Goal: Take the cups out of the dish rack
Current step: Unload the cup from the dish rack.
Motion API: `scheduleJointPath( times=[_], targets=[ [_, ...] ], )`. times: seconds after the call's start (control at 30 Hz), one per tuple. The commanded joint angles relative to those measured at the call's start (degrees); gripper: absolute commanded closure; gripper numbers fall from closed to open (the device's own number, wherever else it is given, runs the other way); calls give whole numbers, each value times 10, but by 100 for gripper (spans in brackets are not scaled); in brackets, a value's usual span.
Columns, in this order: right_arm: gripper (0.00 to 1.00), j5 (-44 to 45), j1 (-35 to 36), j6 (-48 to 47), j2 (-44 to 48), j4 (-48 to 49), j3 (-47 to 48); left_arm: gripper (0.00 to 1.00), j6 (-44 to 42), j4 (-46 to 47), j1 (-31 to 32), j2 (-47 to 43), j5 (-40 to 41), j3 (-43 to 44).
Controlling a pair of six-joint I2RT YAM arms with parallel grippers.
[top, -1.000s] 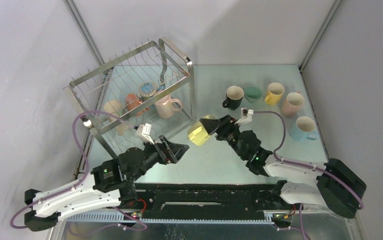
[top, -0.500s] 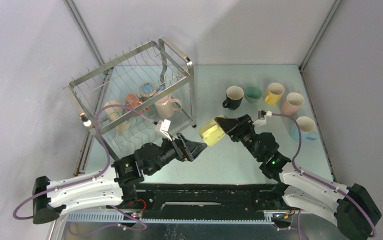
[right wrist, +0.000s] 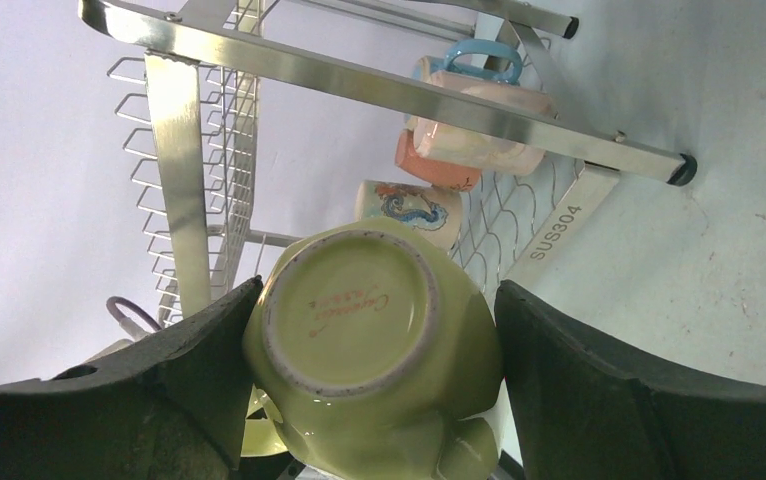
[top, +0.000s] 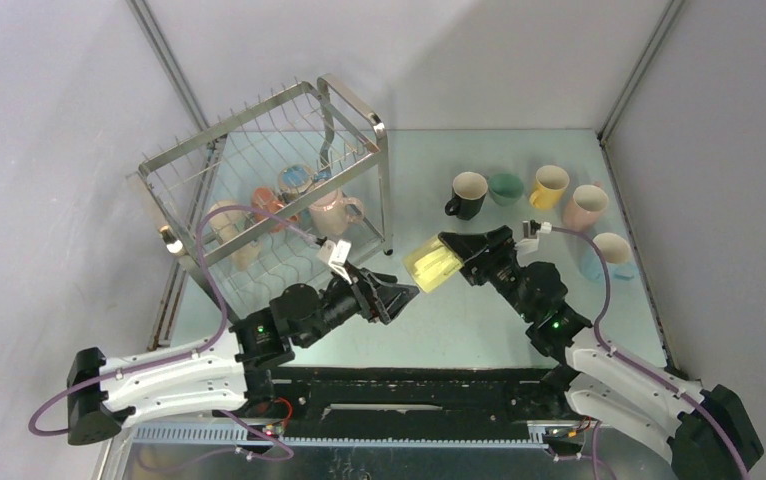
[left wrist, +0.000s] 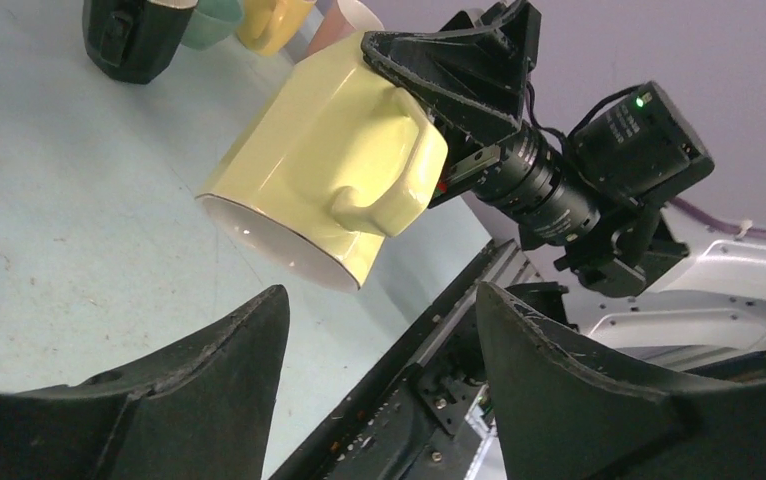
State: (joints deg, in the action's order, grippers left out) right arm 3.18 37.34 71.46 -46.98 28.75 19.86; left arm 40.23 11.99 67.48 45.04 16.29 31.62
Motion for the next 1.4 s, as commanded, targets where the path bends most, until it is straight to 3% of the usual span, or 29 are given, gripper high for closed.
scheduleJointPath(
  times=[0.0,0.13,0.47,0.8,1.07,1.37],
  targets=[
    [73,-26,-16,50,29,42,12,27,-87,32,3,8,-14,11],
    [73,-40,-25,50,40,36,11,27,-98,40,3,14,-17,14],
    [73,-57,-43,42,73,43,-11,27,34,74,-12,31,-89,36],
    [73,-100,-74,60,97,36,-15,29,11,54,-18,62,-90,60],
    [73,-114,-86,60,121,17,-18,30,109,128,-48,87,-147,51],
    [73,-112,-92,68,146,27,-40,30,211,156,-68,88,-159,48]
  ],
)
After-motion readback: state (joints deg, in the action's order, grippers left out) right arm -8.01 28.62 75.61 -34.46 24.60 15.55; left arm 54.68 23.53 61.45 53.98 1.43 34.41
